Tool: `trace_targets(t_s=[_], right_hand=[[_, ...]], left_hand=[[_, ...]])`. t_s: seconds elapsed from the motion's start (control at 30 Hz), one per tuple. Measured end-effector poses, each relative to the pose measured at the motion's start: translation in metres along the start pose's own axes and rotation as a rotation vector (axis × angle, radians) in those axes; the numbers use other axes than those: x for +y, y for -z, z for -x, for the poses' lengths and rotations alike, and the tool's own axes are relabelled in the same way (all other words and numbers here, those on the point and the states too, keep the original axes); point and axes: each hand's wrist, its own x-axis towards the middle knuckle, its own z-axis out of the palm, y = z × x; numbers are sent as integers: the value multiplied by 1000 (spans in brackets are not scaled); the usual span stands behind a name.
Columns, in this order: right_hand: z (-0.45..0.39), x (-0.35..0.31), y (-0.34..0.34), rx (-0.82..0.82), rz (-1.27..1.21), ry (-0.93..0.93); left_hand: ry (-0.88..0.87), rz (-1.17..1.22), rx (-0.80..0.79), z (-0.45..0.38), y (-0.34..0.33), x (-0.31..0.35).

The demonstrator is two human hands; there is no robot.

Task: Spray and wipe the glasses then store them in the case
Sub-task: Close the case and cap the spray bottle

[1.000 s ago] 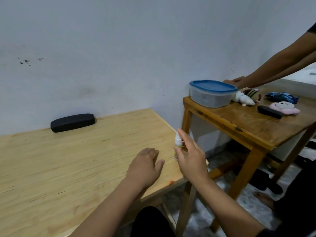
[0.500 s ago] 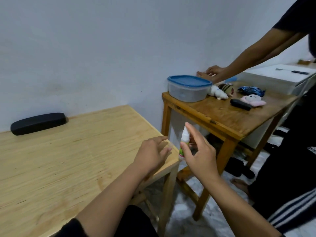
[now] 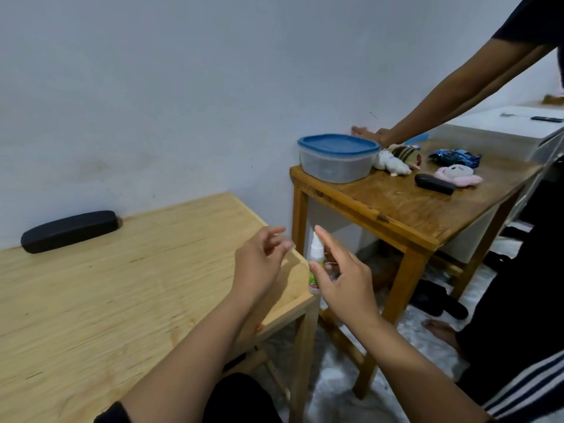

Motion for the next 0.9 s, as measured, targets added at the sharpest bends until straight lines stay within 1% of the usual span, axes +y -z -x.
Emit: trace_targets(t_s=[0.1, 0.2, 0.43, 0.5, 0.6, 0.67, 0.8, 0.9], right_hand=[[-5, -6, -9, -58, -28, -25], [-9, -13, -17, -110, -81, -42], [-12, -19, -23, -147, -103, -8], [-13, -19, -22, -147, -83, 29], [-15, -18, -21, -132, -98, 37], [-16, -32, -29, -162, -137, 52], [-20, -37, -26, -158, -241, -24], [-21, -36, -25, -159, -326, -97]], left_hand=[[6, 158, 85, -7, 18, 11], [-17, 227, 71, -7, 29, 18], [-104, 155, -76, 2, 31, 17], [-95, 134, -116, 5, 30, 15], [-57, 137, -140, 8, 32, 9], [-51, 162, -106, 17, 51, -1], [-40, 215, -158, 24, 51, -7], [-35, 229, -155, 25, 48, -5]])
